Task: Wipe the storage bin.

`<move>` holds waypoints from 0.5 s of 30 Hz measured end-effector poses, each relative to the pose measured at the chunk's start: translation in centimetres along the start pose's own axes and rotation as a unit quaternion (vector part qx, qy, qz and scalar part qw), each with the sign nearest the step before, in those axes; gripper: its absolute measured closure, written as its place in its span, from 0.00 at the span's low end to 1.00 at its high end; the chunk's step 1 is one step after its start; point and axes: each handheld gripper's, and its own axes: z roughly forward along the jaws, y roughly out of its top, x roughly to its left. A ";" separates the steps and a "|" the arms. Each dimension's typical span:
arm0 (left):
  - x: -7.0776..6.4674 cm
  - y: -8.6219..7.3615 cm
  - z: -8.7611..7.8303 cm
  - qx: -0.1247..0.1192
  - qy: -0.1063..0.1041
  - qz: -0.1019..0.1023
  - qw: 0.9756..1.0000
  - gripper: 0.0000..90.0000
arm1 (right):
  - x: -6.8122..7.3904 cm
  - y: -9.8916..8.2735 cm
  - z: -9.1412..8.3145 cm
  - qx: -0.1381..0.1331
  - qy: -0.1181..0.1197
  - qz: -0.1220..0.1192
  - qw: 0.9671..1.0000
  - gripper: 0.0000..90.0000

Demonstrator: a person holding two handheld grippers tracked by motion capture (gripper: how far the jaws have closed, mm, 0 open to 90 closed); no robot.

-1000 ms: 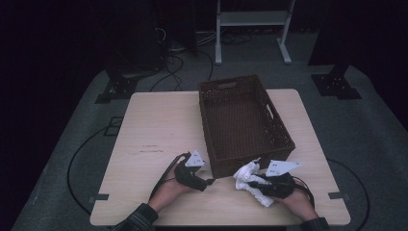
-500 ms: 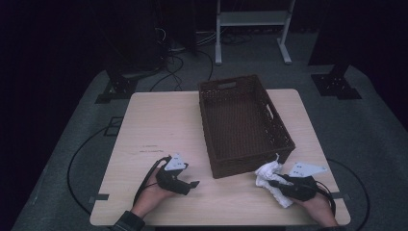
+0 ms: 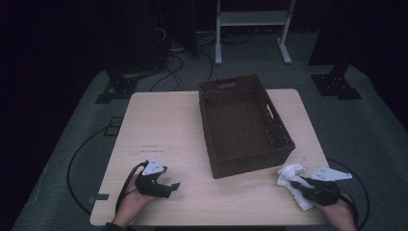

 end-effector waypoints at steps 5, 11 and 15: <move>0.9 -1.1 -0.9 0.007 0.017 -0.015 1.000 0.15 | -1.0 -0.7 -0.4 0.008 -0.022 0.020 1.000 0.79; 1.3 -1.5 -0.5 0.029 0.037 -0.010 0.999 0.09 | -1.2 -1.0 0.1 0.033 -0.037 0.017 0.999 0.78; 1.3 -1.7 0.0 0.048 0.041 -0.007 0.998 0.05 | -1.1 -1.0 0.4 0.044 -0.041 0.013 0.998 0.73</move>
